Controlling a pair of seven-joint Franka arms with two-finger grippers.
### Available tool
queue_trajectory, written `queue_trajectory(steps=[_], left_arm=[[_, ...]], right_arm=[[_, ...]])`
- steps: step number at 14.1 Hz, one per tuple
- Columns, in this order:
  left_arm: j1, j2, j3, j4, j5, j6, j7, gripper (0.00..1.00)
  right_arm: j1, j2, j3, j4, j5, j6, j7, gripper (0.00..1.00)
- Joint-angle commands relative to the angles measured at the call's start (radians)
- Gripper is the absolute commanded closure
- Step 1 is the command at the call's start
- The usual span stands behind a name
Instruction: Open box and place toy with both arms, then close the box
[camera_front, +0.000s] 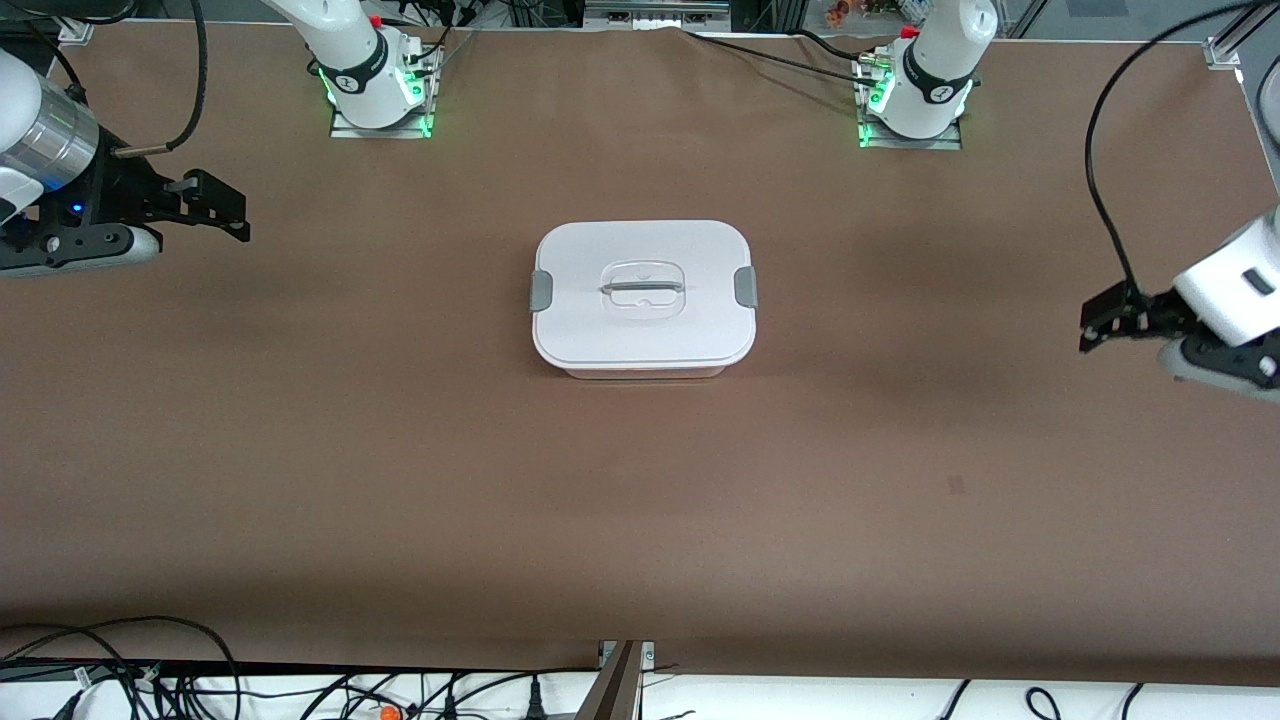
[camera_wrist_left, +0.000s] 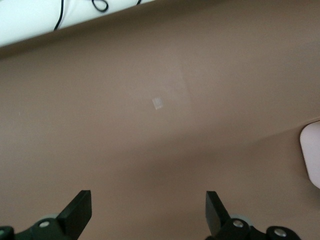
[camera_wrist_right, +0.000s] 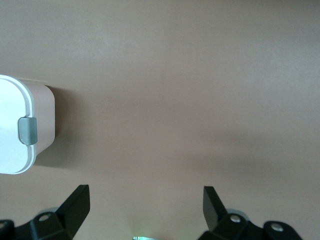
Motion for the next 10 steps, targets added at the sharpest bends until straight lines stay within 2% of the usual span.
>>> queue_trajectory(steps=[1, 7, 10], left_arm=[[0.001, -0.118, -0.009, -0.093, 0.001, -0.053, -0.093, 0.0], [0.018, -0.135, 0.002, -0.112, -0.028, -0.125, -0.17, 0.0], [0.025, -0.081, 0.005, -0.074, -0.028, -0.145, -0.166, 0.0]], right_arm=[[-0.008, 0.009, 0.011, 0.022, -0.007, -0.009, 0.008, 0.0], [-0.008, 0.009, 0.011, 0.022, -0.007, -0.009, 0.008, 0.0], [-0.008, 0.009, 0.011, 0.022, -0.007, -0.008, 0.008, 0.0]])
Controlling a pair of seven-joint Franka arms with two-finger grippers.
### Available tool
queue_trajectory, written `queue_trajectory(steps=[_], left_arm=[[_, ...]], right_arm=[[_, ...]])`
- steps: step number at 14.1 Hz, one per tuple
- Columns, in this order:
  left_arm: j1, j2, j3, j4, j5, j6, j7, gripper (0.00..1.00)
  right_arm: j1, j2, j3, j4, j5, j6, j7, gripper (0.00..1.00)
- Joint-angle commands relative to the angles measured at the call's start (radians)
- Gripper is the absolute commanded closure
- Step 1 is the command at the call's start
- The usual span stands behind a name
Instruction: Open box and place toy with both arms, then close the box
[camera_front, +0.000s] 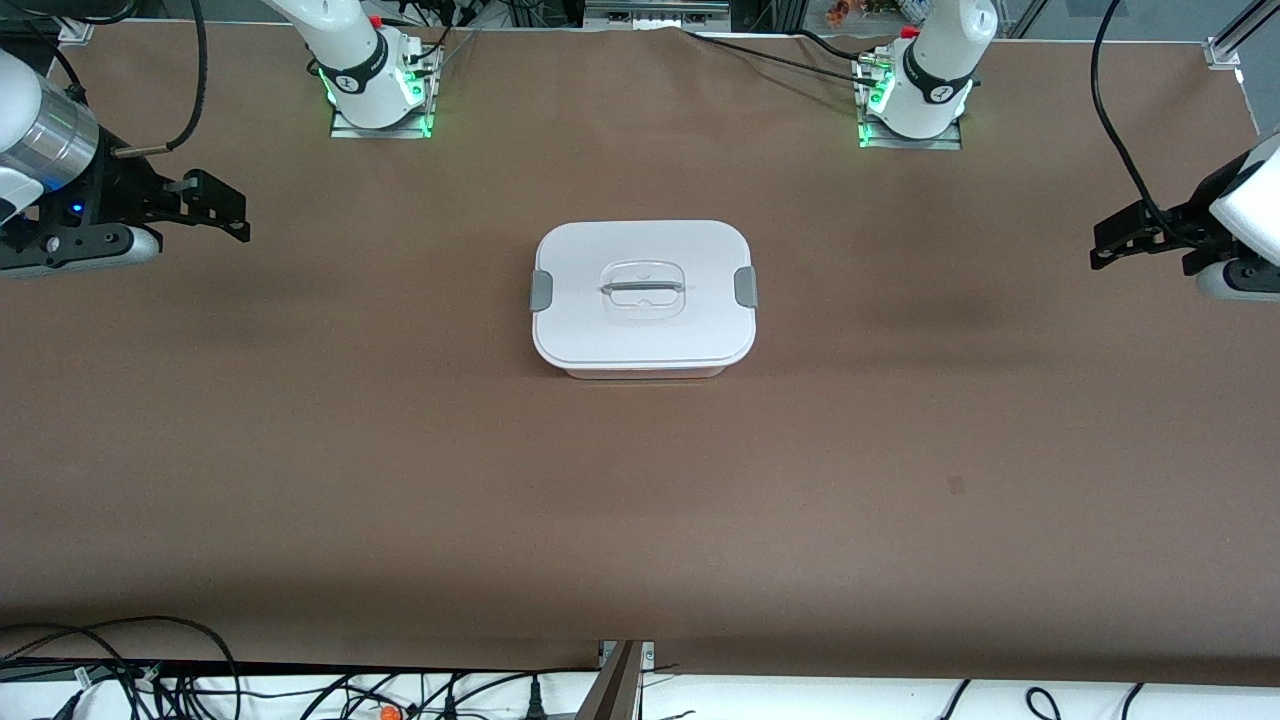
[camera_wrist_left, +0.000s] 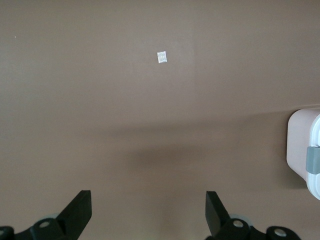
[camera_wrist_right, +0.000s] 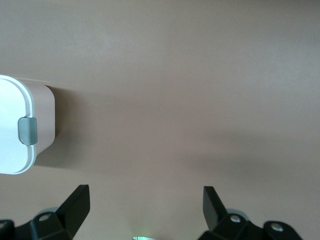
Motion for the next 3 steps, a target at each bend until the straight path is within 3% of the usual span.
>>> queue_trajectory(steps=[1, 3], left_arm=[[0.012, 0.029, -0.003, 0.029, -0.021, -0.026, -0.013, 0.0], [0.009, 0.03, -0.006, 0.03, -0.021, -0.026, -0.018, 0.0]], right_arm=[[-0.008, 0.008, 0.01, 0.021, -0.007, -0.008, 0.008, 0.0], [-0.008, 0.008, 0.01, 0.021, -0.007, -0.008, 0.008, 0.0]])
